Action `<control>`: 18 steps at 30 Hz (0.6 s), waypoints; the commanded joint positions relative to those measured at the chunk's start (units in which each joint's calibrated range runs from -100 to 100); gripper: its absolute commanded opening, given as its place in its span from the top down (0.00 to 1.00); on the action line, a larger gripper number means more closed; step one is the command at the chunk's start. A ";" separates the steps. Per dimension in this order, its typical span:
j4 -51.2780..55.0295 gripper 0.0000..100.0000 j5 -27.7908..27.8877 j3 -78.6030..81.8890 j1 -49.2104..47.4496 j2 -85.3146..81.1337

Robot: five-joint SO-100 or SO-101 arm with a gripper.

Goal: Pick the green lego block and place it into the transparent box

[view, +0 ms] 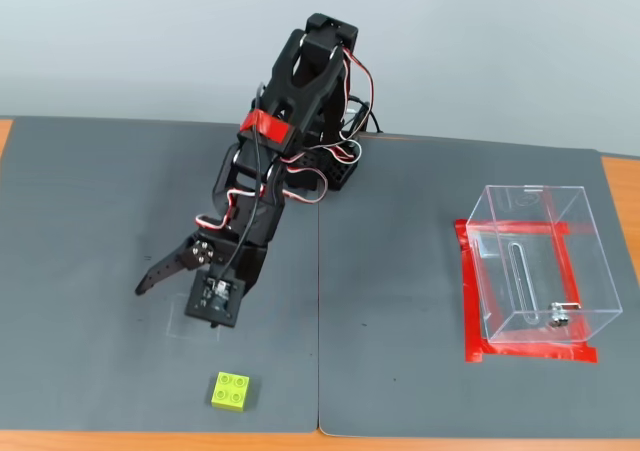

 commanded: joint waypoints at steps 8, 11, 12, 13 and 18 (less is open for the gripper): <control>-0.15 0.56 -0.31 -12.58 -2.53 9.14; -0.15 0.56 -0.31 -13.94 -3.65 11.09; -0.15 0.56 -0.31 -14.30 -4.02 11.69; -0.06 0.56 -0.20 -14.84 -4.39 12.53; -0.06 0.57 0.11 -16.65 -4.84 14.48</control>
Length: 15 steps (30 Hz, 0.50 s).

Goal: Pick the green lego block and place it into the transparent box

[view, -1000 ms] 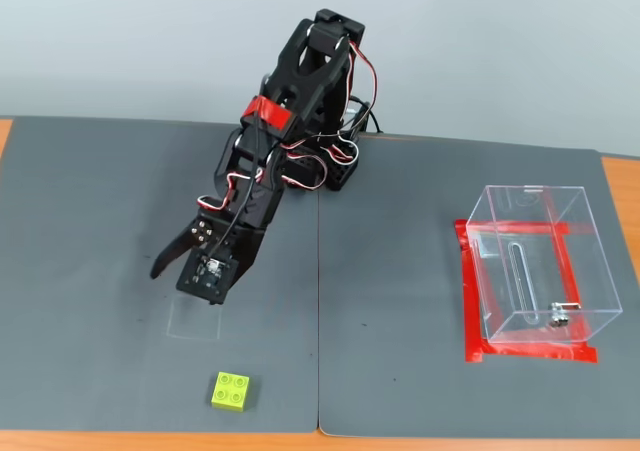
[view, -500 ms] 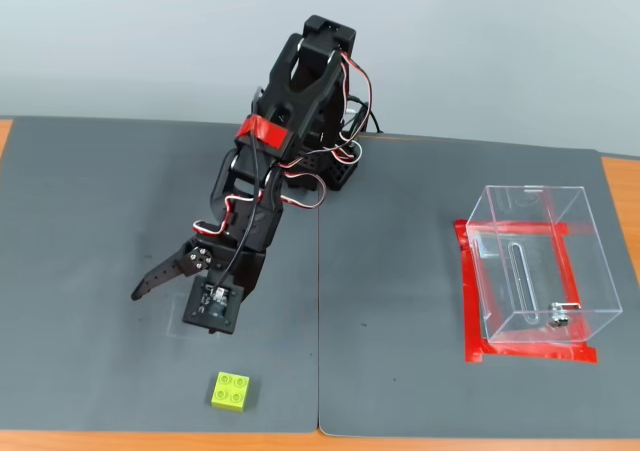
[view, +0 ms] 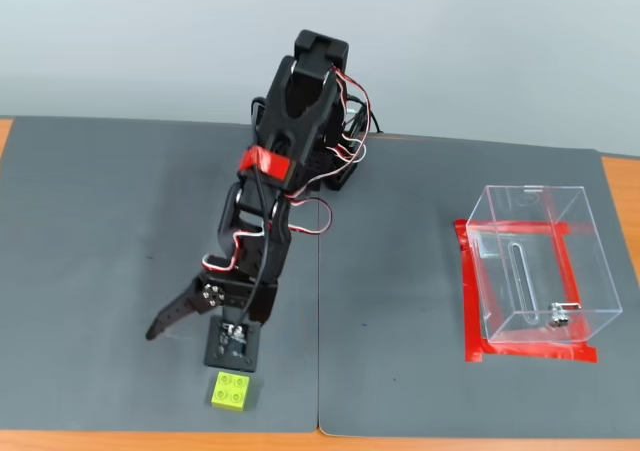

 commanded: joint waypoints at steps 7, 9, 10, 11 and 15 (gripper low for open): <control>-0.24 0.56 2.81 -8.51 -0.50 3.86; -0.24 0.56 3.54 -9.23 -0.57 4.45; -0.24 0.56 3.95 -9.41 -0.57 4.62; -0.24 0.56 4.48 -9.41 -0.72 4.79; -0.24 0.56 4.42 -9.60 -0.80 5.97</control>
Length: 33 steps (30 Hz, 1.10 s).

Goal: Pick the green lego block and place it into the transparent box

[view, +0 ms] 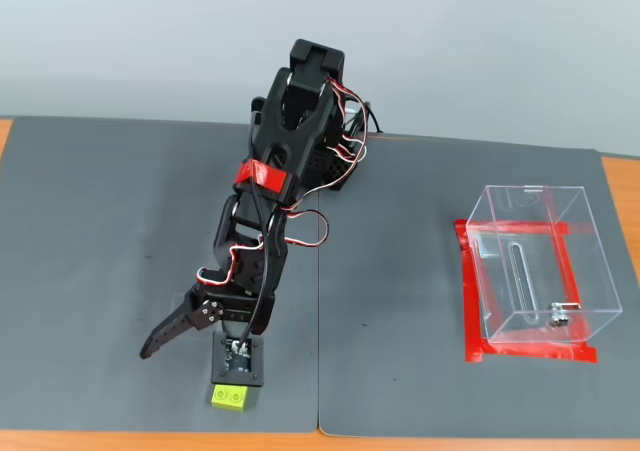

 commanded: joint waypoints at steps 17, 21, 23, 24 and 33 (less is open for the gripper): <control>-0.93 0.57 -9.66 -3.13 -2.96 1.64; -1.02 0.57 -10.33 -3.31 -3.19 3.84; -1.02 0.57 -10.33 -3.31 -3.19 4.44; -1.02 0.57 -10.28 -3.31 -3.19 4.52; -1.02 0.57 -10.23 -3.40 -3.41 5.71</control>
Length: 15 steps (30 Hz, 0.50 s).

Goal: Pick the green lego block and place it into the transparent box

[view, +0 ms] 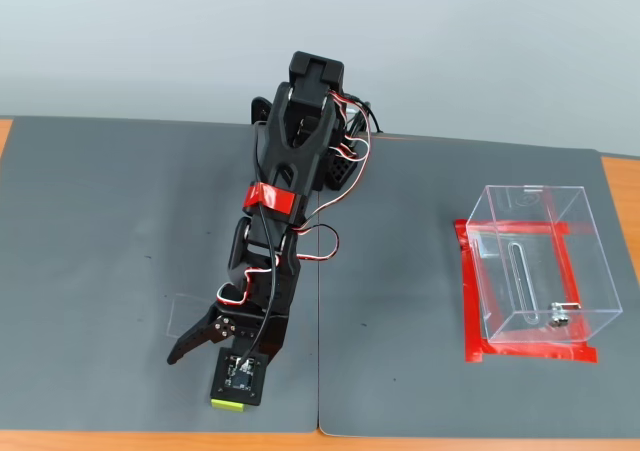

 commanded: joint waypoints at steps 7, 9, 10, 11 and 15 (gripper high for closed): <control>-0.32 0.57 -0.02 -6.12 -0.91 1.46; -0.32 0.57 0.03 -6.12 -0.91 1.97; -0.32 0.57 0.03 -6.12 -0.91 2.22; -0.32 0.57 0.03 -6.12 -0.91 2.47; -0.67 0.57 0.14 -6.30 -0.98 3.91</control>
